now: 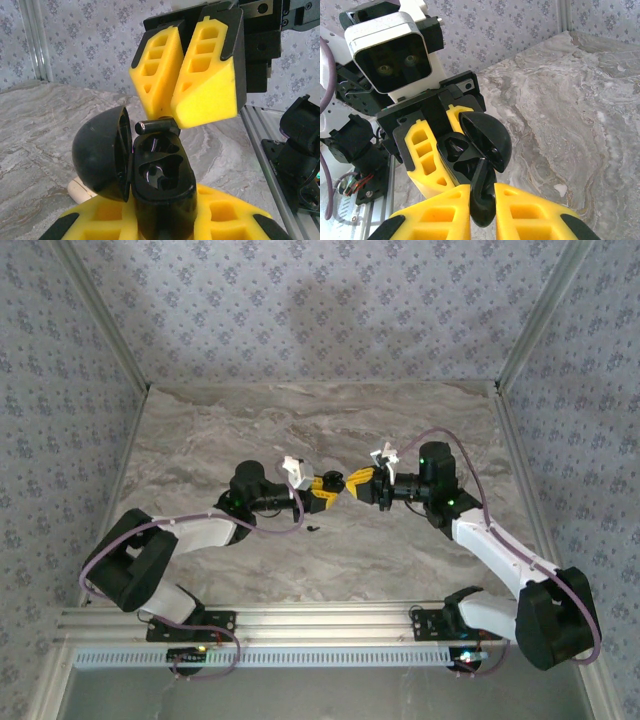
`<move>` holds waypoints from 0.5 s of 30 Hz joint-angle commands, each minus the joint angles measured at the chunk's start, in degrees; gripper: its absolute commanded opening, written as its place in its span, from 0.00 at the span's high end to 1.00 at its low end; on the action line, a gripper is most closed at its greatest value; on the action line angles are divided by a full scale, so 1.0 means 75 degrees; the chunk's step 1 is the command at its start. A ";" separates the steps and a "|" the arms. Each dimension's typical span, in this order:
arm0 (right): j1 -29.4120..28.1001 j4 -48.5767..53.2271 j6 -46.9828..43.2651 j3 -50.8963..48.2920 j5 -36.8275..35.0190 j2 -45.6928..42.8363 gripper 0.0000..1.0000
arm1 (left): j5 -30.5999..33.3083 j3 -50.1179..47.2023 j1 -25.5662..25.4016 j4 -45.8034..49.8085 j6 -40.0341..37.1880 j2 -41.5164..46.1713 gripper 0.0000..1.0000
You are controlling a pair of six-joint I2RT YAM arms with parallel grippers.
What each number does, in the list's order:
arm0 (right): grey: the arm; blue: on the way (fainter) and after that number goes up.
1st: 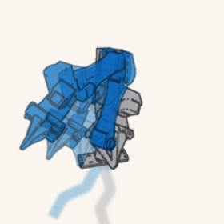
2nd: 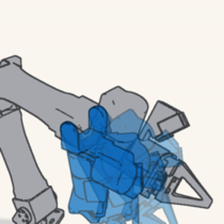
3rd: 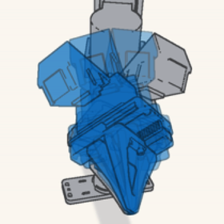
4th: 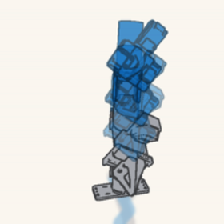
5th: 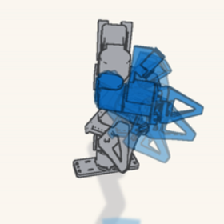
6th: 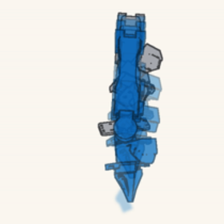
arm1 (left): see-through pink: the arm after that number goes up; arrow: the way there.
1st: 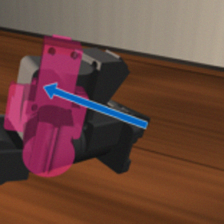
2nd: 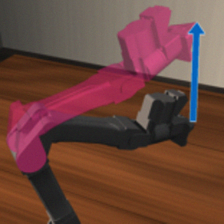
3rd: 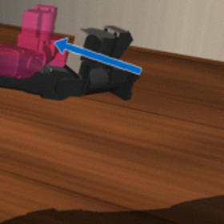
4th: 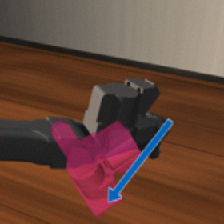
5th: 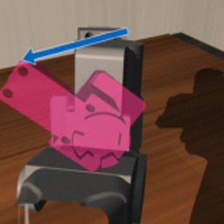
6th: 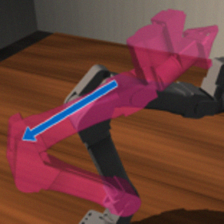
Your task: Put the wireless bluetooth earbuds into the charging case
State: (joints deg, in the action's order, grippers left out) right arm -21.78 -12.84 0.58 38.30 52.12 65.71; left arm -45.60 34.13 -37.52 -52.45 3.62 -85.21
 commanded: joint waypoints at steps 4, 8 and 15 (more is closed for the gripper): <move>-0.0124 0.0315 0.0053 -0.0040 0.0071 -0.0042 0.83 | 0.0107 0.0395 -0.0121 -0.0310 -0.0367 0.0214 0.86; -0.0055 0.0589 -0.0053 0.0021 0.0052 -0.0061 0.83 | 0.0387 0.0331 -0.0130 0.0154 -0.0643 0.0305 0.86; 0.0000 0.1150 -0.0277 0.0147 0.0024 -0.0046 0.83 | 0.0520 0.0231 -0.0107 0.0522 -0.0915 0.0280 0.86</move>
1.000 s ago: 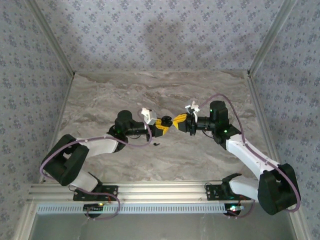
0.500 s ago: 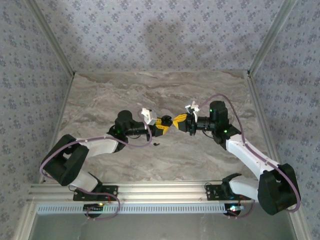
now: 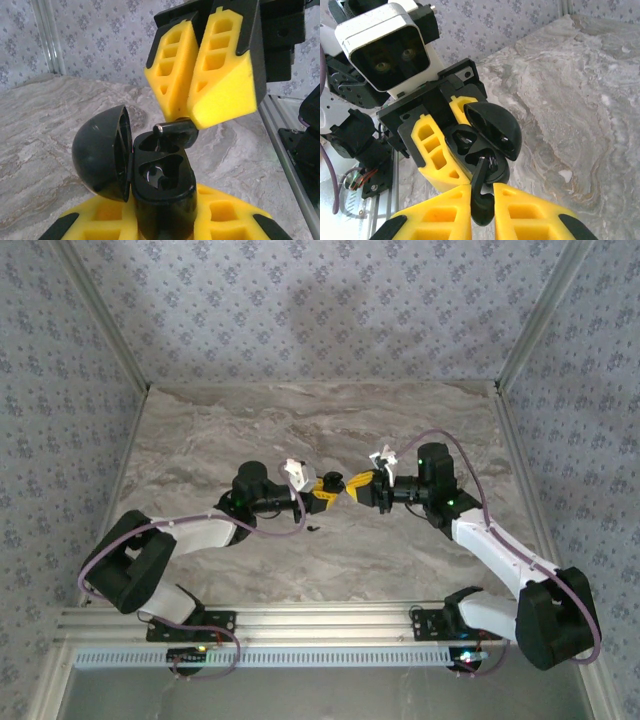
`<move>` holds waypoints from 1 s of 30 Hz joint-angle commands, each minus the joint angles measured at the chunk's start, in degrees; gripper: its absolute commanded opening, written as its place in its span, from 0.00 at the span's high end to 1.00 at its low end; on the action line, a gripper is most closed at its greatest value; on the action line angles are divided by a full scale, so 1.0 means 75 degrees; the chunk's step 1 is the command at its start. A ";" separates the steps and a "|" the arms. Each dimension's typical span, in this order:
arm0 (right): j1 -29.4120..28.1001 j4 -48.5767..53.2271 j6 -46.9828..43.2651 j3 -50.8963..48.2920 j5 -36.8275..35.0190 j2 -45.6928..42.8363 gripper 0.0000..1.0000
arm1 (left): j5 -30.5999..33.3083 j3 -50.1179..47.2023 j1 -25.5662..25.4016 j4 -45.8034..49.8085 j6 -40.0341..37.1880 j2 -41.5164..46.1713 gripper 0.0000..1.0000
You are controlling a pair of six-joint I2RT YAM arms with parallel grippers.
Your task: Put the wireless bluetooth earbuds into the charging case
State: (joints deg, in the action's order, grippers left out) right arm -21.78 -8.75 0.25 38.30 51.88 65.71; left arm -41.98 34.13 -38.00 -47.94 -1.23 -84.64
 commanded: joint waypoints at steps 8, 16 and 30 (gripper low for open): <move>0.0049 0.1843 -0.0764 0.0530 -0.0144 -0.0125 0.83 | 0.0216 0.0299 -0.0028 0.0535 -0.0660 0.0164 0.86; 0.0140 0.3894 -0.1527 0.1163 -0.0629 0.0086 0.83 | 0.0931 0.0086 0.0037 0.1197 -0.0900 0.0342 0.86; 0.0045 0.6626 -0.1565 0.2344 -0.1408 0.2034 0.85 | 0.2773 -0.0406 0.0080 0.2978 -0.0598 0.1547 0.87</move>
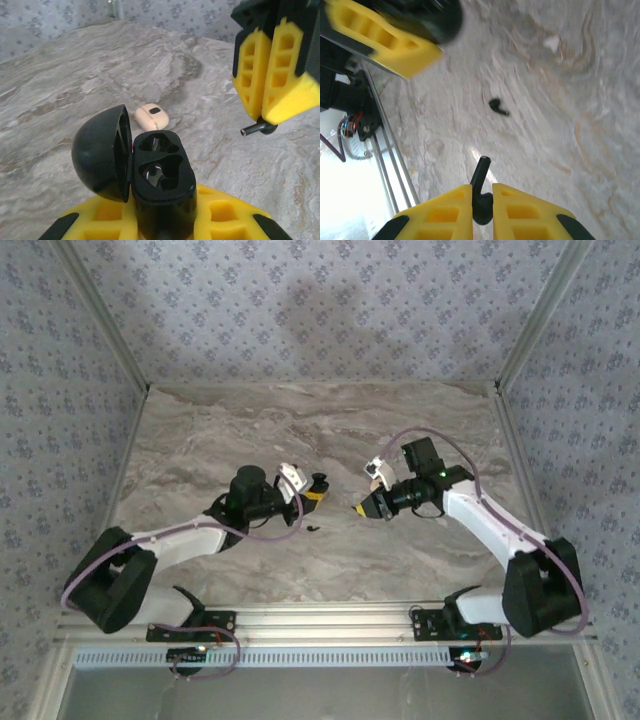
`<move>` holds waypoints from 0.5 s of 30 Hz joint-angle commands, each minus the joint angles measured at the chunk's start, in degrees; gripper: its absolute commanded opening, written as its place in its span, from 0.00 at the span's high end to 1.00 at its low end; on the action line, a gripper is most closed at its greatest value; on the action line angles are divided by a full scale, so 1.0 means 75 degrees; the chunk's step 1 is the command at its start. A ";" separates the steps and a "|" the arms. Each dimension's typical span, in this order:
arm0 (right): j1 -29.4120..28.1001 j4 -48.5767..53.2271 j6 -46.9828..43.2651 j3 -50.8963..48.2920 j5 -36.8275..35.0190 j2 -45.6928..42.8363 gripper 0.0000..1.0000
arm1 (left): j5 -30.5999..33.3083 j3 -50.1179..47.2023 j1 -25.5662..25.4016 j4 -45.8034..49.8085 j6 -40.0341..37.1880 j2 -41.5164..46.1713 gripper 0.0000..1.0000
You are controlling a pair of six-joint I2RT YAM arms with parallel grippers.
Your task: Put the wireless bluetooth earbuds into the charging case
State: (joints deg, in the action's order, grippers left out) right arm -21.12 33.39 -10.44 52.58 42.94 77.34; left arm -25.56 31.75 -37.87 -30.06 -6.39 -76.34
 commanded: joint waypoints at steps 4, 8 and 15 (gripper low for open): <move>-0.0132 0.1614 -0.0276 0.0903 -0.0335 0.1383 0.86 | 0.1012 -0.0221 0.0139 0.1263 0.0074 0.1089 0.87; -0.0269 0.2200 -0.0534 0.1341 -0.0370 0.2187 0.86 | 0.1127 -0.0373 0.0222 0.1724 -0.0026 0.1613 0.87; -0.0645 0.2861 -0.0921 0.1929 -0.0428 0.3637 0.86 | 0.1205 -0.0483 0.0318 0.2402 -0.0032 0.2283 0.87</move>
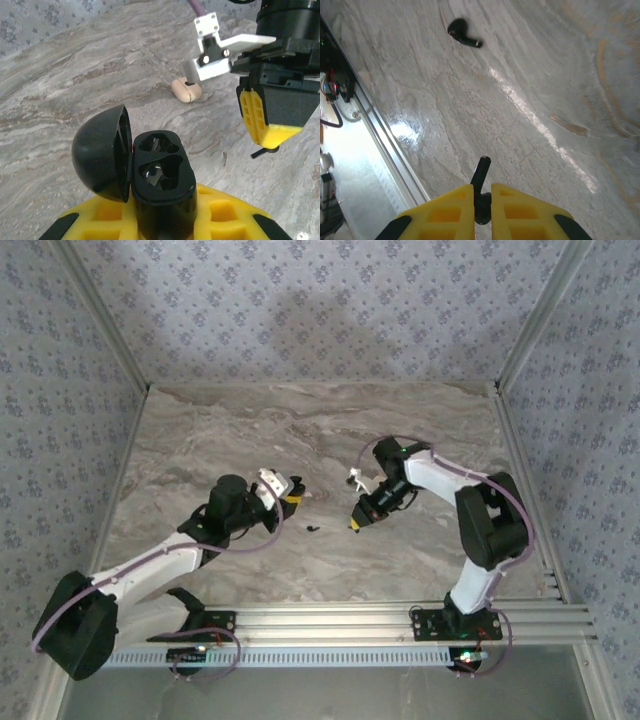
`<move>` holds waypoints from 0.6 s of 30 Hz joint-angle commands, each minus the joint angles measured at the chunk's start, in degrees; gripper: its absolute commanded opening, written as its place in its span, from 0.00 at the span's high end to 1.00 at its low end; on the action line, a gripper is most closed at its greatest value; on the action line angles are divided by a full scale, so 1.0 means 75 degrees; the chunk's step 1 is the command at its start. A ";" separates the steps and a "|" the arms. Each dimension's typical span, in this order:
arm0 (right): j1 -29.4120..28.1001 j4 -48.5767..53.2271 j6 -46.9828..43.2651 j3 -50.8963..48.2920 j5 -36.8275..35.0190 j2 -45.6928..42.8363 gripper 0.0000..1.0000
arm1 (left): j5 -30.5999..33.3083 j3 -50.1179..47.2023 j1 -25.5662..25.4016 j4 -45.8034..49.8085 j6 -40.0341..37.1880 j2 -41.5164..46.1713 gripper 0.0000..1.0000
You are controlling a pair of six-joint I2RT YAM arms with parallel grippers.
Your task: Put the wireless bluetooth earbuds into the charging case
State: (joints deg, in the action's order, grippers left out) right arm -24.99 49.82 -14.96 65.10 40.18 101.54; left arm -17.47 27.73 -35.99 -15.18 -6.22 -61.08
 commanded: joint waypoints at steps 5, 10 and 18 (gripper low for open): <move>-0.0257 0.1106 -0.0555 0.0739 -0.0394 0.1281 0.86 | 0.0241 0.0087 0.0099 0.0556 0.0017 0.0237 0.86; -0.0321 0.1394 -0.0712 0.1045 -0.0751 0.1726 0.85 | 0.0233 0.0198 0.0116 0.0623 0.0082 0.0164 0.86; -0.0307 0.1299 -0.0533 0.1243 -0.1189 0.1895 0.78 | 0.0218 0.0270 0.0192 0.0700 0.0032 0.0093 0.86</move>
State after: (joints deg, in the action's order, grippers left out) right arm -27.05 58.22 -18.90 73.01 34.41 114.59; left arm -15.81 27.68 -35.07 -10.26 -6.00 -59.99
